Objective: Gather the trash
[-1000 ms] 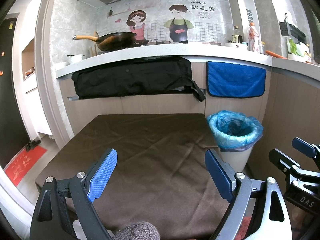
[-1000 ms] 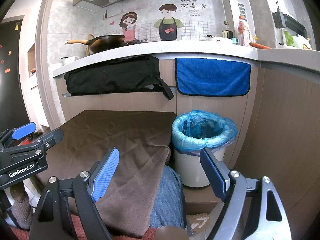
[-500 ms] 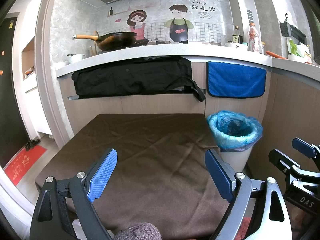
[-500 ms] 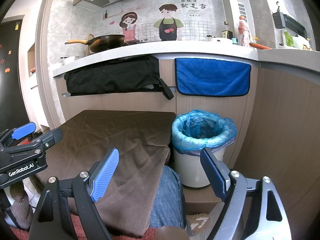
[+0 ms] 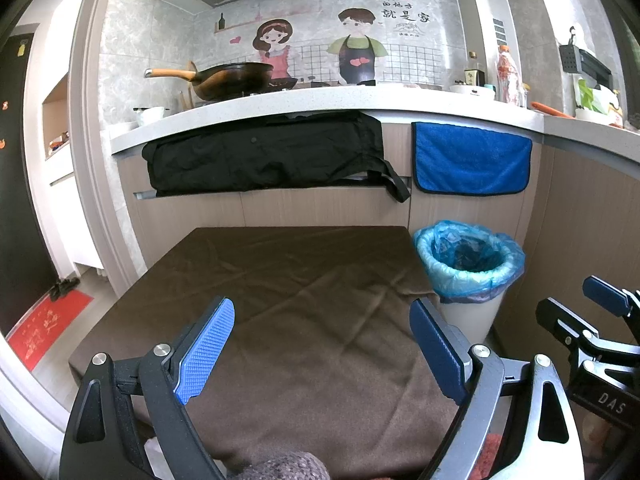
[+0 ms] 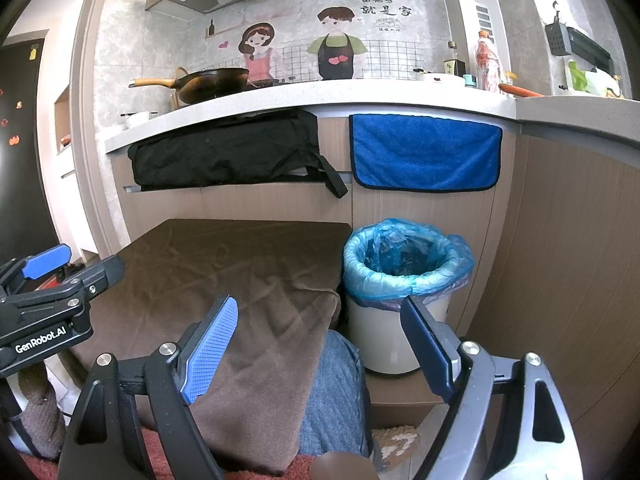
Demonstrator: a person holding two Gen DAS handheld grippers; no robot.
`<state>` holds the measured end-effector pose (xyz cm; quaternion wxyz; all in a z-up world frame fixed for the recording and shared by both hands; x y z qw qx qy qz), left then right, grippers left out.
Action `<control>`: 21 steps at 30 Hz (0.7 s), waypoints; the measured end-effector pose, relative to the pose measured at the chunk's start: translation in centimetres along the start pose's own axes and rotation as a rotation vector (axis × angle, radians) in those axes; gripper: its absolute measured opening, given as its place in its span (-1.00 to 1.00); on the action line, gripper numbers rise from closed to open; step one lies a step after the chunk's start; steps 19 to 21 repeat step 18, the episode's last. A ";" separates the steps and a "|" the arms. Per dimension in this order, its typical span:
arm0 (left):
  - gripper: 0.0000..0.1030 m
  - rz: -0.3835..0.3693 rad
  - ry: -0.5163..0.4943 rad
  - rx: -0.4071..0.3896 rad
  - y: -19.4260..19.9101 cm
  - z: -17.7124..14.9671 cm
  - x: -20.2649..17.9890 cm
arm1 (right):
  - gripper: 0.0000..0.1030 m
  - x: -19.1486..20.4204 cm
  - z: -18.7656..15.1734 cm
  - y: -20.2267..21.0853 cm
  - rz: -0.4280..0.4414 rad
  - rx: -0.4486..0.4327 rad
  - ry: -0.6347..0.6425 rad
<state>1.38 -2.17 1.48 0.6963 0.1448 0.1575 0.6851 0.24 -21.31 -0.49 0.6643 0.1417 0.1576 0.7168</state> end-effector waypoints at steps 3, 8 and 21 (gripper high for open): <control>0.73 0.000 0.000 0.000 0.0 0.0 -0.1 | 0.58 -0.1 0.0 0.0 -0.001 -0.004 0.000; 0.73 -0.002 -0.003 0.006 0.1 0.0 -0.6 | 0.58 -0.3 -0.2 0.2 -0.013 -0.008 -0.011; 0.73 -0.029 -0.001 0.032 -0.4 -0.3 -1.1 | 0.58 -0.4 -0.2 0.1 -0.022 -0.005 -0.011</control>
Point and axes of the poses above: each gripper's, at about its wrist camera, not at the fingertips, and y roughly against the way its jaws point, x to its left, z to its top, the point moved 4 cm from there along -y, roughly the way its jaws point, and after that the axes turned 5 degrees about y, right-handed, at the moved point
